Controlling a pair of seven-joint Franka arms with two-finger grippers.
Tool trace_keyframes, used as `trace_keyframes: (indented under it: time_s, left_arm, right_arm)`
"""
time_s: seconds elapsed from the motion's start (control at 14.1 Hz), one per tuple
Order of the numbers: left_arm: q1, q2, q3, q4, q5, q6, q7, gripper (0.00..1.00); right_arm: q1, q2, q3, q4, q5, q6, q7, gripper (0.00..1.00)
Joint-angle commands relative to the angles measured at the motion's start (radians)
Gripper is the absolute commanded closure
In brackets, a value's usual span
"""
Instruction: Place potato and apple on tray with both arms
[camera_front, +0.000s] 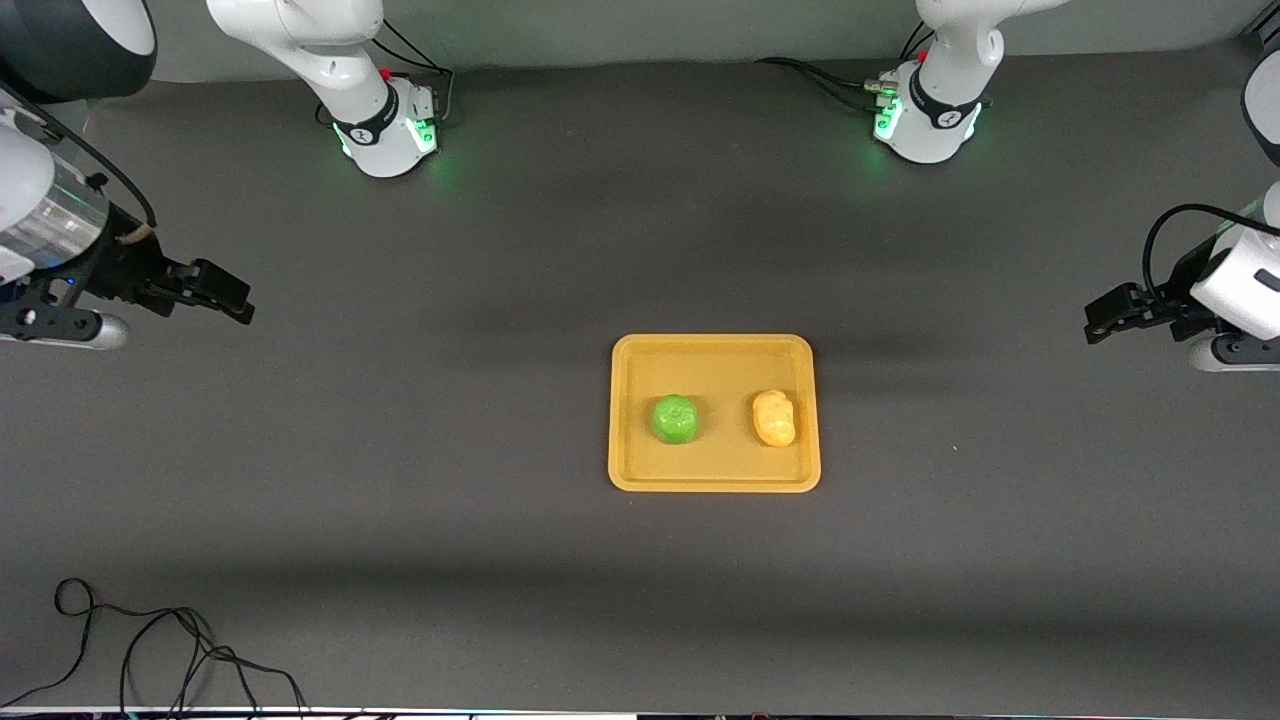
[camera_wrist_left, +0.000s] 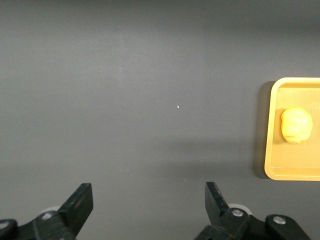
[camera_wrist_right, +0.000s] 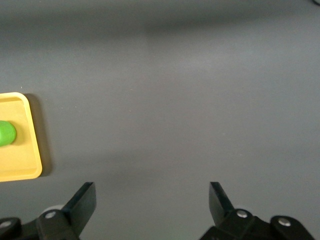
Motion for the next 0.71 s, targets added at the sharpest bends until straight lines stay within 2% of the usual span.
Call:
trace_keyframes:
  time_s: [0.0, 0.64]
  left_arm:
    - [0.007, -0.046, -0.002, -0.045, -0.006, 0.021, 0.014, 0.00]
    - [-0.003, -0.060, -0.003, -0.045, -0.006, 0.012, 0.011, 0.00]
  right_arm:
    - [-0.026, -0.073, 0.012, -0.072, -0.011, 0.009, -0.041, 0.00]
    - [-0.026, -0.057, -0.013, -0.064, 0.006, 0.037, -0.046, 0.00]
